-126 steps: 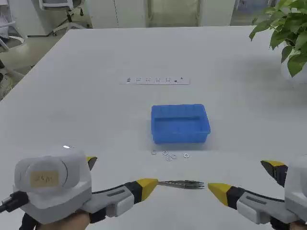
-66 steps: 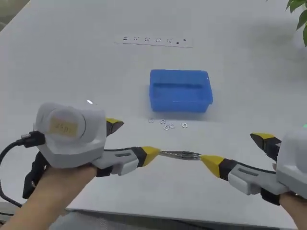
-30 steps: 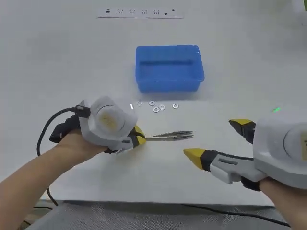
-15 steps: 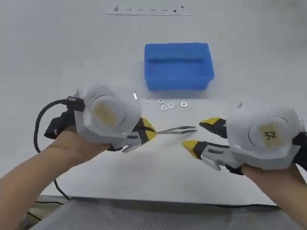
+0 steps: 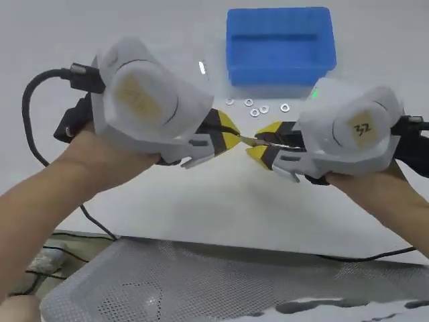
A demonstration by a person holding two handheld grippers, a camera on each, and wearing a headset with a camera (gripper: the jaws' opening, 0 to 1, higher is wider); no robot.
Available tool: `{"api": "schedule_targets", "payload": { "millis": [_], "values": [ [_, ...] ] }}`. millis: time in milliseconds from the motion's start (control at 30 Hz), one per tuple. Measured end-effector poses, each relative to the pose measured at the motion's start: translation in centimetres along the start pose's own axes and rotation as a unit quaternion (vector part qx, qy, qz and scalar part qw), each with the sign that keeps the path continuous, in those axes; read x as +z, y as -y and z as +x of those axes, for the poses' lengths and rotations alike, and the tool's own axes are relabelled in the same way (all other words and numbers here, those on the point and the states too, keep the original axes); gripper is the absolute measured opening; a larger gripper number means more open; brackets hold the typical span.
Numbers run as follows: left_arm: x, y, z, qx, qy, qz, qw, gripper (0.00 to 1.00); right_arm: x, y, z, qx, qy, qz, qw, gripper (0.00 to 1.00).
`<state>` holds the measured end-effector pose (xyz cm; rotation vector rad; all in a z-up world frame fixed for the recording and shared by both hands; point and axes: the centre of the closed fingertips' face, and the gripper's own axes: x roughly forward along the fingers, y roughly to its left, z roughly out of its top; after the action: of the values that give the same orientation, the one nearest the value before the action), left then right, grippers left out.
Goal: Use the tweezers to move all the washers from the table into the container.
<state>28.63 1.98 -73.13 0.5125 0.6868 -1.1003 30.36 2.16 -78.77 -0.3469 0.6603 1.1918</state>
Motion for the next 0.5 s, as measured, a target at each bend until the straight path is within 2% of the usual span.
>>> {"api": "schedule_targets", "payload": {
  "millis": [200,400,500],
  "values": [
    [1.2,-1.2,-0.8,0.012,0.011,0.011,0.9998,0.0,1.8,0.3,0.5,0.01,0.025,0.019,0.9995,0.11],
    [2.1,-3.5,-0.9,0.032,0.011,0.035,0.9988,0.0,3.5,1.9,1.3,0.004,0.042,0.013,0.999,0.1],
    [2.0,-4.6,-0.8,0.04,0.006,0.042,0.9983,0.0,4.2,2.5,1.9,0.004,0.047,0.014,0.9988,0.1]
  ]
}}
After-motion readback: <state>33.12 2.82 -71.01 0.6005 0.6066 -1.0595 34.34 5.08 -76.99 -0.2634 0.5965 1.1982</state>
